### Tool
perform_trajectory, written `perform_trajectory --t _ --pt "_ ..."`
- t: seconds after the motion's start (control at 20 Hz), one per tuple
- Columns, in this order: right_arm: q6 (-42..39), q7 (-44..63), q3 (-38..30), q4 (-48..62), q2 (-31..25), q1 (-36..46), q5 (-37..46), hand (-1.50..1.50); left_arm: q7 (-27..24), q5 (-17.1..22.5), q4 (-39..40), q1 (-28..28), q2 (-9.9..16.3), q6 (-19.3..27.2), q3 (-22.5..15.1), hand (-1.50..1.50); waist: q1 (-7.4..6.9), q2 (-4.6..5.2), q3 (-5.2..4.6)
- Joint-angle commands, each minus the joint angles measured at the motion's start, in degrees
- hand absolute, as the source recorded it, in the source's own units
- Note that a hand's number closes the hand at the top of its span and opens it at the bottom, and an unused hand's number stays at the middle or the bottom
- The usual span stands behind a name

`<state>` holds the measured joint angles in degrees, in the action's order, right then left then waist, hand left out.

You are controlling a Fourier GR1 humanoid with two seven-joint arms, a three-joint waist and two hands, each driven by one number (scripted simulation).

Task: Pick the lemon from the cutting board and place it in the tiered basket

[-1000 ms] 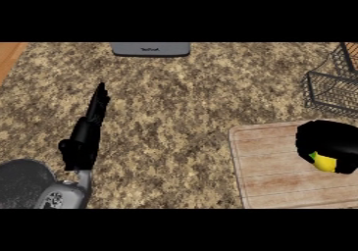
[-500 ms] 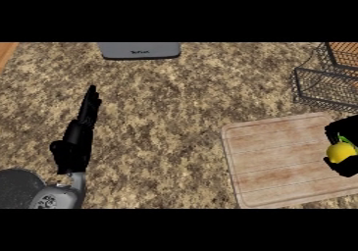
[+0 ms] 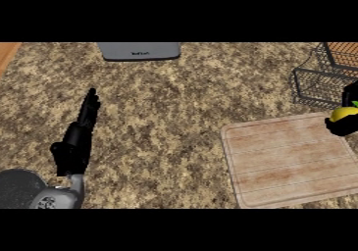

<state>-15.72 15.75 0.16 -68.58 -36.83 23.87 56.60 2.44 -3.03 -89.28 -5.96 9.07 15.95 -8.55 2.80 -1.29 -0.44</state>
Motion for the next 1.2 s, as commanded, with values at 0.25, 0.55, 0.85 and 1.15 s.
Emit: perform_trajectory --t 0.25,0.55,0.85,1.15 --pt "-21.6 22.4 -9.9 -26.2 -3.3 9.0 -6.8 1.5 -1.4 -0.2 1.2 -0.9 -0.6 0.1 0.7 0.0 -0.44 0.36 0.23" --pt "-35.0 33.1 -17.3 -34.0 -2.5 15.1 -13.4 1.5 -1.7 -2.2 1.4 -1.1 -3.0 0.6 -1.9 0.0 -2.16 0.97 0.37" --pt "-28.9 32.8 -24.2 -23.4 -0.2 24.3 -16.8 1.5 0.5 -1.5 -1.0 -1.7 -1.8 -1.0 -1.0 0.0 -3.33 1.25 0.42" --pt "-20.8 28.0 -20.0 -13.7 -2.3 25.6 -11.4 1.5 4.0 -4.2 -0.5 -5.4 -4.2 0.5 -2.0 0.0 -3.42 1.5 0.44"
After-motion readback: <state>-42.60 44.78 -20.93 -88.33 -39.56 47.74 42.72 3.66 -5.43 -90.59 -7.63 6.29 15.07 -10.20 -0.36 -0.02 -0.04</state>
